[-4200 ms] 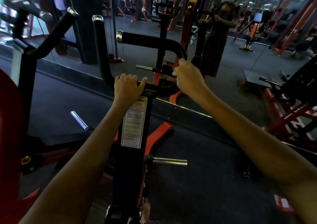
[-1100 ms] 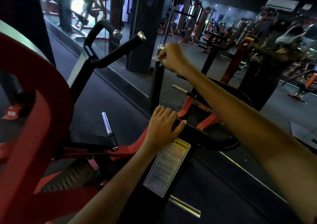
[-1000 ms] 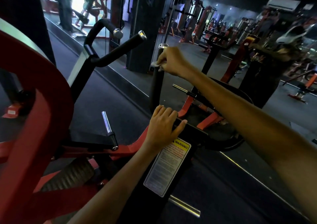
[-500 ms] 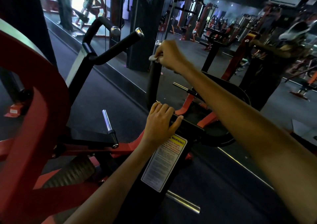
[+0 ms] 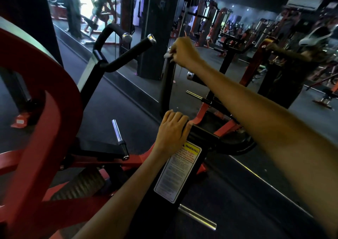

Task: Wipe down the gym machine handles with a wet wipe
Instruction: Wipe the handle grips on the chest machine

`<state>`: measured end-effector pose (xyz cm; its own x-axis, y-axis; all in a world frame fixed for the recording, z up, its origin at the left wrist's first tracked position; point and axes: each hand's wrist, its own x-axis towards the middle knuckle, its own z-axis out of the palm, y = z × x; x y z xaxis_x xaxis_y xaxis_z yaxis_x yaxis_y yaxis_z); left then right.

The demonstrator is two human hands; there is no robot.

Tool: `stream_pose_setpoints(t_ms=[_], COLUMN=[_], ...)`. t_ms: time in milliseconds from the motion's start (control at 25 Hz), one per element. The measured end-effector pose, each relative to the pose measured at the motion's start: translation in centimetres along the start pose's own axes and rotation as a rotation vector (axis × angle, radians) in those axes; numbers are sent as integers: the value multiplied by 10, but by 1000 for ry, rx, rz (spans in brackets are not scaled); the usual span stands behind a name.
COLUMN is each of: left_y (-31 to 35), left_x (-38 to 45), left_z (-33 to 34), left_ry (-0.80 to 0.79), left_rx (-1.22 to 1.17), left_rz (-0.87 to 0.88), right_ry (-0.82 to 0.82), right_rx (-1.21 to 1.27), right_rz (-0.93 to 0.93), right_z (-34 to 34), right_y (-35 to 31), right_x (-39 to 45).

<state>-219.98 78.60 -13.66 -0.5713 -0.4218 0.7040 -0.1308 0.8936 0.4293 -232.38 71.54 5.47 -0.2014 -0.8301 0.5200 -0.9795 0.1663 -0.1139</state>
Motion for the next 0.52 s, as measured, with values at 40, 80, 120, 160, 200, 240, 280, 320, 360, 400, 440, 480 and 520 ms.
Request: stream_pose_setpoints(t_ms=[40, 80, 120, 160, 200, 240, 280, 320, 360, 400, 440, 480, 520], left_y=[0, 0, 0, 1, 2, 2, 2, 2, 2, 3, 4, 4, 4], left_x=[0, 0, -1, -1, -1, -1, -2, -2, -2, -1, -1, -2, -2], left_z=[0, 0, 0, 0, 0, 0, 0, 0, -1, -1, -2, -2, -2], left_ry=[-9, -19, -23, -18, -9, -1, 5, 5, -1, -12, -22, -25, -25], left_rx=[5, 7, 6, 3, 2, 1, -2, -2, 1, 3, 0, -5, -7], left_rz=[2, -1, -8, -17, -25, -30, -30, -28, -26, -28, -32, -35, -35], right_ry=[16, 6, -14, -40, -67, -97, -133, -171, -222, -292, -372, -426, -423], right_rx=[5, 13, 23, 23, 5, -29, -69, -102, -123, -132, -131, -112, -78], right_rz=[23, 38, 48, 46, 34, 6, -27, -65, -98, -120, -127, -122, -100], right_z=[4, 8, 13, 16, 18, 19, 20, 20, 19, 16, 12, 7, 3], right_y=[3, 5, 5, 3, 0, -4, -8, -13, -17, -20, -22, -23, -23], right_x=[0, -1, -4, -9, -15, -22, -29, -37, -43, -45, -43, -39, -32])
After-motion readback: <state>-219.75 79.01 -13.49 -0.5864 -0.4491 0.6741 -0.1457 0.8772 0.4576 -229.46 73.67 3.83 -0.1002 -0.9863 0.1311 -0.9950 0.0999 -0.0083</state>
